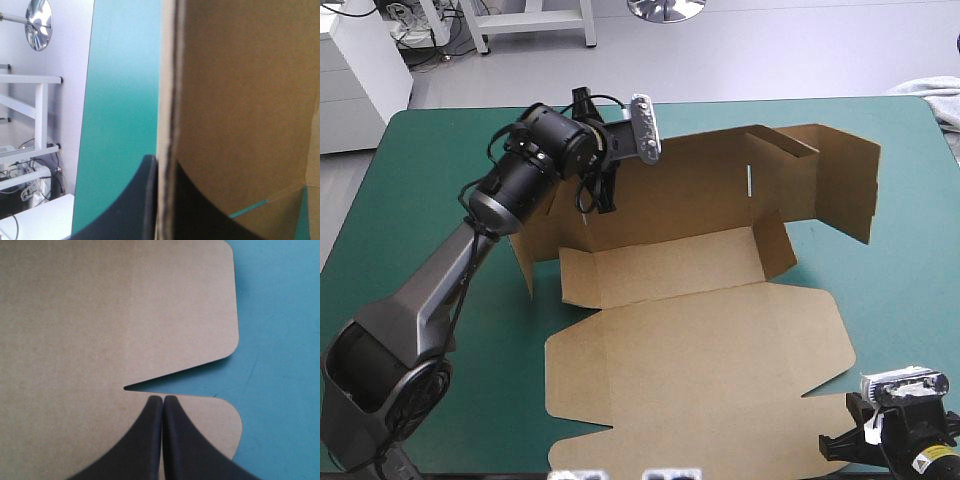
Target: Fold the box
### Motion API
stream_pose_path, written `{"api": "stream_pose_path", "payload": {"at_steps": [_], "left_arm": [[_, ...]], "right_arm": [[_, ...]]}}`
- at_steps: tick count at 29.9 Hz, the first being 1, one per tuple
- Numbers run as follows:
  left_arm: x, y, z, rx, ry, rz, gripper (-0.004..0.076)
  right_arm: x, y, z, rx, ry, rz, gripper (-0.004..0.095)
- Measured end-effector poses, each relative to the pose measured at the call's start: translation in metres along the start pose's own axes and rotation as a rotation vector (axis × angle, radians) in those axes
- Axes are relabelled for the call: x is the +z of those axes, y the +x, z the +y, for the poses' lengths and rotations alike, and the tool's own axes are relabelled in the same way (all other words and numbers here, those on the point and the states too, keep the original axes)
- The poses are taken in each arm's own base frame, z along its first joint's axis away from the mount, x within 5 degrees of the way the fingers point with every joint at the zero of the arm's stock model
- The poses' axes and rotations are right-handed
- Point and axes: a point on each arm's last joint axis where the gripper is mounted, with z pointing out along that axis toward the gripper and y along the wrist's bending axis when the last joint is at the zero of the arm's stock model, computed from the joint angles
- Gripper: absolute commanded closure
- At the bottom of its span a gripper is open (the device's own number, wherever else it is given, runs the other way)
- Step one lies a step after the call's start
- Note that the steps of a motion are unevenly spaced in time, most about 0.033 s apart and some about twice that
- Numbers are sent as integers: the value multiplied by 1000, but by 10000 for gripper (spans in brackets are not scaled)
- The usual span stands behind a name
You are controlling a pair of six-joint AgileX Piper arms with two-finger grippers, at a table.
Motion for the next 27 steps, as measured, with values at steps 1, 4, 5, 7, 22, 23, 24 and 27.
{"api": "stream_pose_path", "payload": {"at_steps": [1, 4, 5, 7, 22, 23, 24, 27], "left_arm": [[-2, -8, -5, 10, -8, -2, 734], [-10, -28, -17, 29, -39, -7, 734], [-12, -35, -23, 38, -46, -12, 734], [-17, -47, -34, 52, -63, -14, 734], [-10, -69, -130, 104, -343, -20, 734], [-9, -69, -136, 113, -362, -25, 734], [-8, -69, -142, 123, -374, -30, 734], [0, -65, -156, 160, -411, -28, 734]], "right_arm": [[0, 0, 0, 0, 0, 0, 921], [0, 0, 0, 0, 0, 0, 921], [0, 0, 0, 0, 0, 0, 921], [0, 0, 0, 0, 0, 0, 921], [0, 0, 0, 0, 0, 0, 921], [0, 0, 0, 1, 0, 0, 921], [0, 0, 0, 4, 0, 0, 921], [0, 0, 0, 28, 0, -1, 921]]}}
